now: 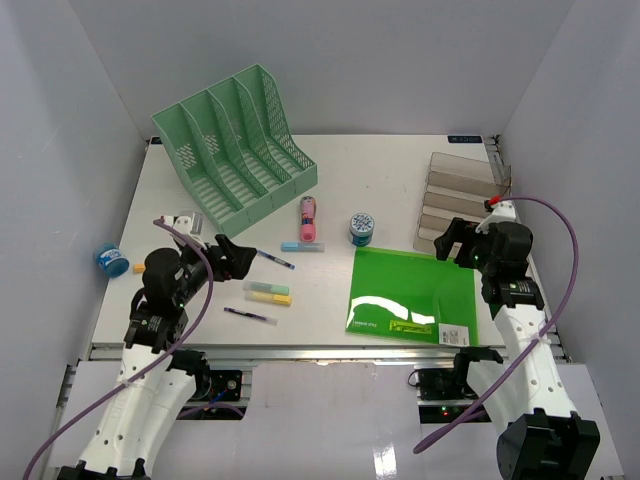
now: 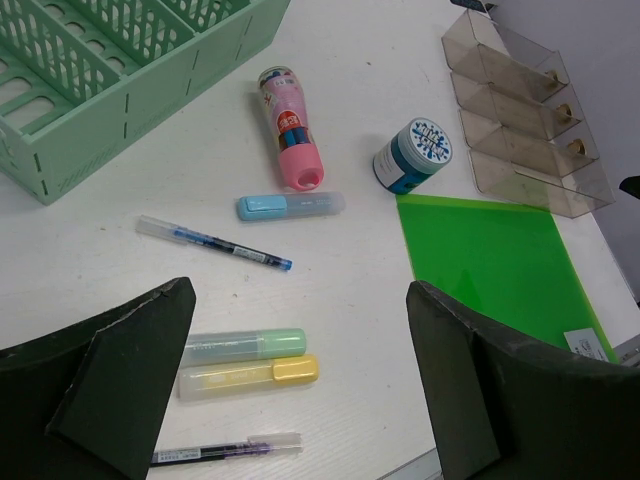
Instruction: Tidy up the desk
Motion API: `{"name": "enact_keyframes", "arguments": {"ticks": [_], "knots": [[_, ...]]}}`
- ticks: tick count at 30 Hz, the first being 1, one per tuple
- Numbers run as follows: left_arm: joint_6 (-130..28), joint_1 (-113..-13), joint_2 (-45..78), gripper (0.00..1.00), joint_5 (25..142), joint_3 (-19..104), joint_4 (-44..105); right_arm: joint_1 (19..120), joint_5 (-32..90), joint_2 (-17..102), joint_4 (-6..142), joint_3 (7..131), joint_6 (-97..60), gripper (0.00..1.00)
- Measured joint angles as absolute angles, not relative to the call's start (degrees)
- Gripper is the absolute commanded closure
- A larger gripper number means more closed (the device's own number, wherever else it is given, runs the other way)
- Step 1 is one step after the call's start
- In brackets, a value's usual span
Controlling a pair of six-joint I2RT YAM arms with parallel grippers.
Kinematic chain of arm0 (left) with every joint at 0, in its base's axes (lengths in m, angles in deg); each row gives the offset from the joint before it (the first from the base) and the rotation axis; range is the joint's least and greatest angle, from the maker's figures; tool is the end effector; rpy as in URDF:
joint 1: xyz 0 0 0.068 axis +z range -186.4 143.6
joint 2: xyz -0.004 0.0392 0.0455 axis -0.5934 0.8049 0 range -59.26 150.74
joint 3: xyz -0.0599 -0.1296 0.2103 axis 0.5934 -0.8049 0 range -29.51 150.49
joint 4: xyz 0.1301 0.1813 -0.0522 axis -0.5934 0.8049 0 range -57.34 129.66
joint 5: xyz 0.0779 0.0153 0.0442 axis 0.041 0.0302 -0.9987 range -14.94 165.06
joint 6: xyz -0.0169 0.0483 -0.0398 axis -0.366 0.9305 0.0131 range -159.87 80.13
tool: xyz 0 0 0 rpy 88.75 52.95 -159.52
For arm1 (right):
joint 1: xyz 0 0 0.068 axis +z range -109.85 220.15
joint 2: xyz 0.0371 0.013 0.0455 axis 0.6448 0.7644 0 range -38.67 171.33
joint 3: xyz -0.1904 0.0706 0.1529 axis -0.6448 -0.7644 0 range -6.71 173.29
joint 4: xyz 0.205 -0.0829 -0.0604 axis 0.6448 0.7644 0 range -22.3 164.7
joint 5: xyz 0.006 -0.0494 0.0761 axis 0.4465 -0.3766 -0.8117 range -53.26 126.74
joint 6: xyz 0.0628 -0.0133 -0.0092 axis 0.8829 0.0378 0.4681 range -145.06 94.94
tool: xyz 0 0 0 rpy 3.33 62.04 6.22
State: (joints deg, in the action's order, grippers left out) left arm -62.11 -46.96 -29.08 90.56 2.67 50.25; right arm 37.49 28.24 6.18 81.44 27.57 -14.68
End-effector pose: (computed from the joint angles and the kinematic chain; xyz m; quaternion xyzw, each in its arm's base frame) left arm 0.1299 -0.0380 0.2708 0.0008 0.7934 -0.2722 0.5445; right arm 0.1774 -0.0007 0.2554 0.0552 0.8370 0.0985 0.5354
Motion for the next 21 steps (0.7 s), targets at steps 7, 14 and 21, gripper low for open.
{"name": "enact_keyframes", "arguments": {"ticks": [7, 14, 21], "knots": [[-63.2, -47.0, -27.1, 0.02, 89.9, 2.7, 50.7, 37.3, 16.8, 6.4, 81.5, 27.8, -22.9, 0.1], [-66.6, -47.0, -22.0, 0.02, 88.2, 2.9, 52.7, 38.7, -6.5, 11.0, 85.1, 34.9, -39.5, 0.1], [-77.0, -47.0, -15.8, 0.02, 85.8, 6.5, 59.5, 39.2, -18.5, 23.9, 87.4, 36.2, -46.1, 0.1]]}}
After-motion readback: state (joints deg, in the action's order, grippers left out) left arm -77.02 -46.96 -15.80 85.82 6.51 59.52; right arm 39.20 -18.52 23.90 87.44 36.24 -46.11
